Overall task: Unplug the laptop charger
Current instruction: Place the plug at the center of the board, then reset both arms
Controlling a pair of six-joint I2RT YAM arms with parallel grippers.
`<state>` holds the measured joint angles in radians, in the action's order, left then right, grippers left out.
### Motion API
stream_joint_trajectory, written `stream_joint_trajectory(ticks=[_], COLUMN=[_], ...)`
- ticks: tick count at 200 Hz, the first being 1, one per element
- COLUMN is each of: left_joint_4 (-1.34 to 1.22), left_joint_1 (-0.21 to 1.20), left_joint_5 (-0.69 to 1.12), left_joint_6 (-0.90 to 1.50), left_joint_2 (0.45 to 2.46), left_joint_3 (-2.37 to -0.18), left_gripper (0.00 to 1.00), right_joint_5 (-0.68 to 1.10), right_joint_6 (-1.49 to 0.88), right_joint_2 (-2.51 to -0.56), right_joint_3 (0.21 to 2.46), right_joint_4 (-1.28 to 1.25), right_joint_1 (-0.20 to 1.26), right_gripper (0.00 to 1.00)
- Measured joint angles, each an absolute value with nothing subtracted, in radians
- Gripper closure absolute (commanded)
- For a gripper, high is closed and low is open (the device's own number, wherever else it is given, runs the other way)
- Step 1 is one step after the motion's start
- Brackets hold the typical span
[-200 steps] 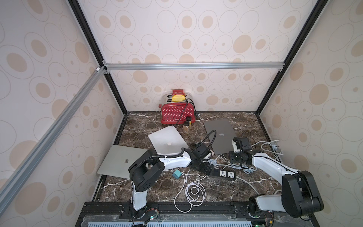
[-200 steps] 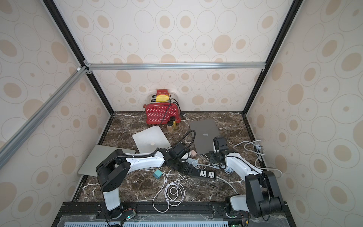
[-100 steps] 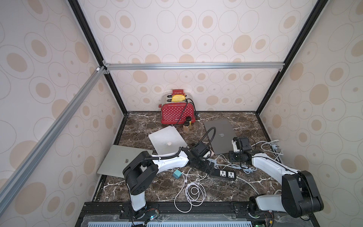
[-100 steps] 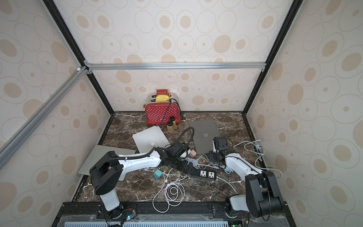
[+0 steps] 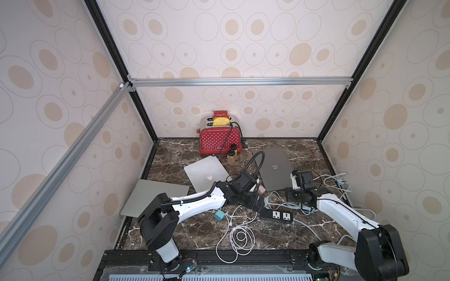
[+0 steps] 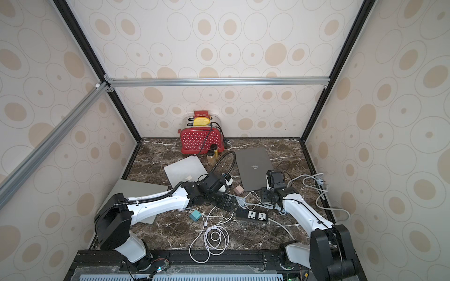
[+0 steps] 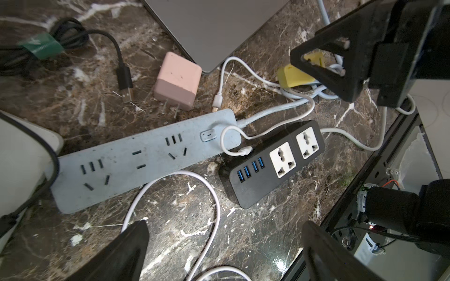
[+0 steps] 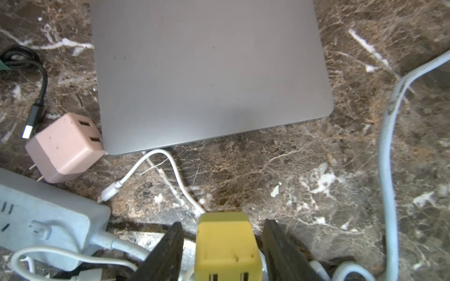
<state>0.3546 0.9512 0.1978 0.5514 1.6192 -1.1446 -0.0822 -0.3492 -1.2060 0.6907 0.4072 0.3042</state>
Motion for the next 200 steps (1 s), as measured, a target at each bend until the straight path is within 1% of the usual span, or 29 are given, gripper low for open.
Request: stream_joint_trajectory(ticks=[49,54,57,60,63,67,106,142,167,200], left_joint_4=[0.392,0.396,0.398,0.402,0.406,0.412,0.485,0.489,0.433,0.358], left_joint_1=[0.946,0.944,0.944,0.943,0.942,0.941,0.931,0.898,0.852,0.841], left_joint_5=[0.106,0.094,0.087,0.08,0.072,0.058,-0.109,-0.362,-0.569,-0.769], left_joint_6=[0.522,0.519,0.517,0.516,0.514,0.511,0.486,0.473,0.417,0.35], left_joint_2=[1.518,1.507,1.501,1.494,1.487,1.478,1.343,1.087,0.943,0.877], left_joint_3=[-1.143,-1.143,-1.143,-1.143,-1.143,-1.143,-1.142,-1.056,-0.923,-0.717], left_gripper=[0.01,0.01,0.01,0.01,0.01,0.01,0.01,0.01,0.01,0.01], right_joint_5=[-0.138,-0.141,-0.142,-0.142,-0.142,-0.142,-0.167,-0.159,-0.2,-0.292], right_joint_6=[-0.312,-0.309,-0.309,-0.305,-0.311,-0.299,-0.294,-0.262,-0.245,-0.229], right_joint_2=[-1.079,-1.065,-1.056,-1.049,-1.04,-1.029,-0.846,-0.711,-0.719,-0.834], right_joint_3=[0.753,0.755,0.756,0.756,0.756,0.756,0.714,0.671,0.66,0.651], right_joint_4=[0.454,0.458,0.46,0.461,0.463,0.469,0.478,0.426,0.373,0.31], right_joint_1=[0.304,0.304,0.304,0.304,0.304,0.304,0.304,0.304,0.304,0.304], right_gripper=[0.28,0.24,0.2,0.15,0.03,0.0,0.0,0.0,0.0,0.0])
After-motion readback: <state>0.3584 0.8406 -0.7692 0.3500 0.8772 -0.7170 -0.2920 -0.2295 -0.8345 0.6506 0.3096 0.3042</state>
